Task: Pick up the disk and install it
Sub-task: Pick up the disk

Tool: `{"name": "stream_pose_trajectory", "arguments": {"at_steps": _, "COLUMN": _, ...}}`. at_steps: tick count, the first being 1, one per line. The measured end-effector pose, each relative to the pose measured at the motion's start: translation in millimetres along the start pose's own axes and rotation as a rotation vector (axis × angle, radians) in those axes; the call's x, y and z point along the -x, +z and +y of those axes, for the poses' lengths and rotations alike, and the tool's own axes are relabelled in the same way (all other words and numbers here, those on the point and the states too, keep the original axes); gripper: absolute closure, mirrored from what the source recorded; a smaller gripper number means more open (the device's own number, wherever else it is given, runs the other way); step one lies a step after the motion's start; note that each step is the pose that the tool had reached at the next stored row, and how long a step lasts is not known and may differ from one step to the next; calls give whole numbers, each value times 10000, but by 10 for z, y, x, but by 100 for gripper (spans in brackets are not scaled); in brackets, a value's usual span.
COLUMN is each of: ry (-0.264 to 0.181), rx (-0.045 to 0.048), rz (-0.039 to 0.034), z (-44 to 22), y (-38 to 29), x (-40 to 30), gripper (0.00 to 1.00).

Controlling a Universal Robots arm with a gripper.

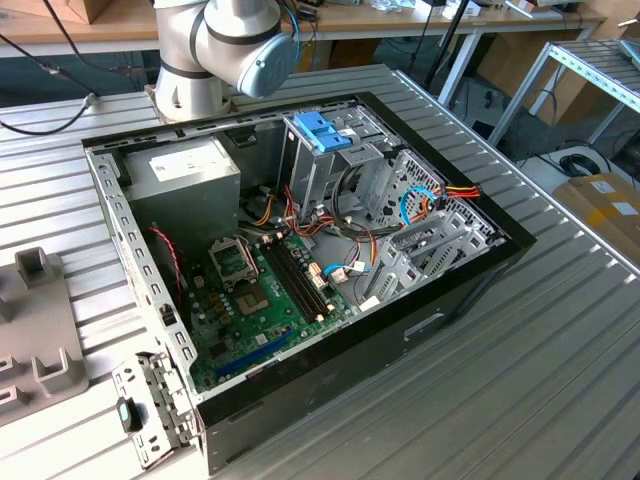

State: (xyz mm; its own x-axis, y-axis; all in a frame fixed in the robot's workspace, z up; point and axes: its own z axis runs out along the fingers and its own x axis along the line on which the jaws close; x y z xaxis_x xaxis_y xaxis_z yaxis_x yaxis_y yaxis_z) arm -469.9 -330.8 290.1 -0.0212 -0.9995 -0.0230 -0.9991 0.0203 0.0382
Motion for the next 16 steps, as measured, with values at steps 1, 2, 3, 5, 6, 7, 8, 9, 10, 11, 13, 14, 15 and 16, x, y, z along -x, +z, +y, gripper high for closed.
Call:
{"name": "stream_pose_trajectory", "arguments": {"at_steps": 1, "ry": 1, "rx": -1, "rz": -1, "z": 0, "y": 1, "x": 0, "gripper": 38}}
{"name": "stream_pose_trajectory", "arguments": {"at_steps": 2, "ry": 0, "rx": -2, "rz": -1, "z": 0, "y": 1, "x": 0, "gripper": 38}}
{"name": "stream_pose_trajectory", "arguments": {"at_steps": 3, "ry": 0, "rx": -2, "rz": -1, "z": 0, "y": 2, "x": 0, "gripper": 38}}
{"name": "stream_pose_trajectory", "arguments": {"at_steps": 5, "ry": 0, "rx": -2, "rz": -1, "z": 0, "y": 2, "x": 0, "gripper": 40}}
{"name": "stream_pose_trajectory", "arguments": {"at_steps": 6, "ry": 0, "rx": -2, "rz": -1, "z": 0, "y": 2, "x": 0, "gripper": 46}}
{"name": "stream_pose_trajectory", "arguments": {"at_steps": 7, "ry": 0, "rx": -2, "rz": -1, "z": 0, "y": 2, "x": 0, "gripper": 46}}
{"name": "stream_pose_trajectory", "arguments": {"at_steps": 8, "ry": 0, "rx": -2, "rz": -1, "z": 0, "y": 3, "x": 0, "gripper": 53}}
{"name": "stream_pose_trajectory", "arguments": {"at_steps": 9, "ry": 1, "rx": -2, "rz": 0, "z": 0, "y": 2, "x": 0, "gripper": 59}}
{"name": "stream_pose_trajectory", "arguments": {"at_steps": 10, "ry": 1, "rx": -2, "rz": -1, "z": 0, "y": 3, "x": 0, "gripper": 63}}
{"name": "stream_pose_trajectory", "arguments": {"at_steps": 11, "ry": 0, "rx": -1, "rz": 0, "z": 0, "y": 3, "x": 0, "gripper": 63}}
{"name": "stream_pose_trajectory", "arguments": {"at_steps": 13, "ry": 0, "rx": -2, "rz": -1, "z": 0, "y": 3, "x": 0, "gripper": 63}}
{"name": "stream_pose_trajectory", "arguments": {"at_steps": 14, "ry": 0, "rx": -1, "rz": -1, "z": 0, "y": 3, "x": 0, "gripper": 63}}
{"name": "stream_pose_trajectory", "arguments": {"at_steps": 15, "ry": 0, "rx": -2, "rz": -1, "z": 0, "y": 4, "x": 0, "gripper": 63}}
{"name": "stream_pose_trajectory", "arguments": {"at_steps": 16, "ry": 0, "rx": -2, "rz": -1, "z": 0, "y": 4, "x": 0, "gripper": 63}}
